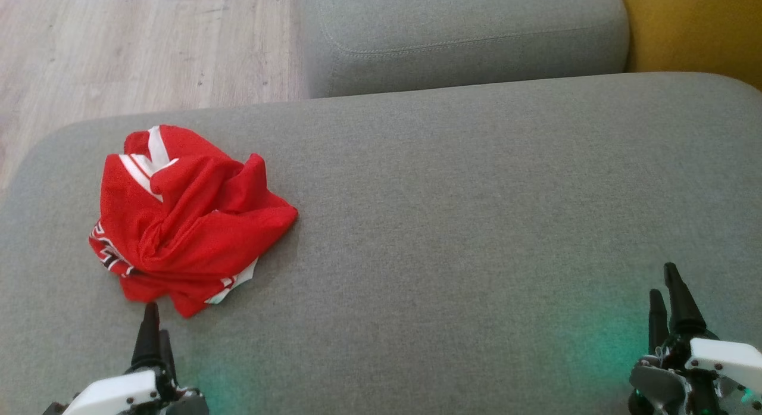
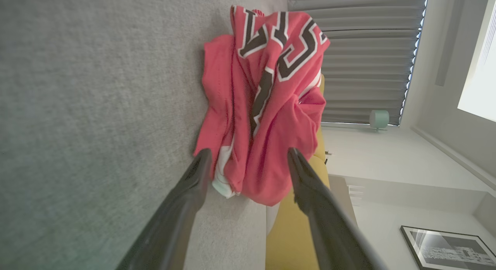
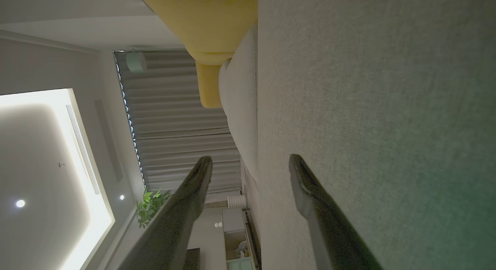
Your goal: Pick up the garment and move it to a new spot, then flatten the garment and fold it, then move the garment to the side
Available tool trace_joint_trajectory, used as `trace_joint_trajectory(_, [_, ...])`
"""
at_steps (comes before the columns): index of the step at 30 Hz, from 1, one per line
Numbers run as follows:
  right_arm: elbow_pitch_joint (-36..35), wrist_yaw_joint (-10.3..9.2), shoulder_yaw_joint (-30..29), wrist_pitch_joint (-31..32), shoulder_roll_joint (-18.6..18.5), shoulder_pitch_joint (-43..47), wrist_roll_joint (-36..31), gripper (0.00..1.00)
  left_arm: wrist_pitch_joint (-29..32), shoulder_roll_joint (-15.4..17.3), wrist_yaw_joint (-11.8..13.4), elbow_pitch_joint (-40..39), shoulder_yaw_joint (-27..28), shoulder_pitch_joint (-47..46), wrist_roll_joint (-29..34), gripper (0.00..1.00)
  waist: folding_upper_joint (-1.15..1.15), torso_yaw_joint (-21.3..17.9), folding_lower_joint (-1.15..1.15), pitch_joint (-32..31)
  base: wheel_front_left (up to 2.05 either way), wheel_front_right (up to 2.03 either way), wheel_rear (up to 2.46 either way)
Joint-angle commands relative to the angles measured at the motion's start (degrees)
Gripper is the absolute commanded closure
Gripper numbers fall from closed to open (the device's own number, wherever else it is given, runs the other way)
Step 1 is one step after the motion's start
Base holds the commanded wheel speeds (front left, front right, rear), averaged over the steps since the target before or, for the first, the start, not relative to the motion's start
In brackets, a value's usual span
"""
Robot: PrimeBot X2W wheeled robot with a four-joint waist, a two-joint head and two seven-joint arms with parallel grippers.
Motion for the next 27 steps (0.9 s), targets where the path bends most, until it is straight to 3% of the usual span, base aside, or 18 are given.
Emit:
trace_joint_trajectory(1, [-2.29,0.0,0.43,-0.69,-0.2,-2.24,-0.6,0.0,-0.65,0.17,-0.03,-2.16,-0.27,-2.15,0.36,0.0,0.0,-0.01,0.0,-0.04,0.0,0.0,0.0])
trace_joint_trajectory(15, [-4.31,-0.01,0.84,-2.89,-0.25,-1.67,-5.34,0.0,-2.84,0.22,-0.07,-4.02,-0.41,-1.71,2.23,0.0,0.0,0.21,0.0,-0.31,0.0,0.0,0.0])
trace_joint_trajectory(27, [-7.04,-0.01,1.08,-4.91,-0.3,-1.81,-15.24,0.0,-4.85,0.26,-0.08,-5.37,1.86,-2.26,7.7,0.0,0.0,0.14,0.0,-0.48,0.0,0.0,0.0])
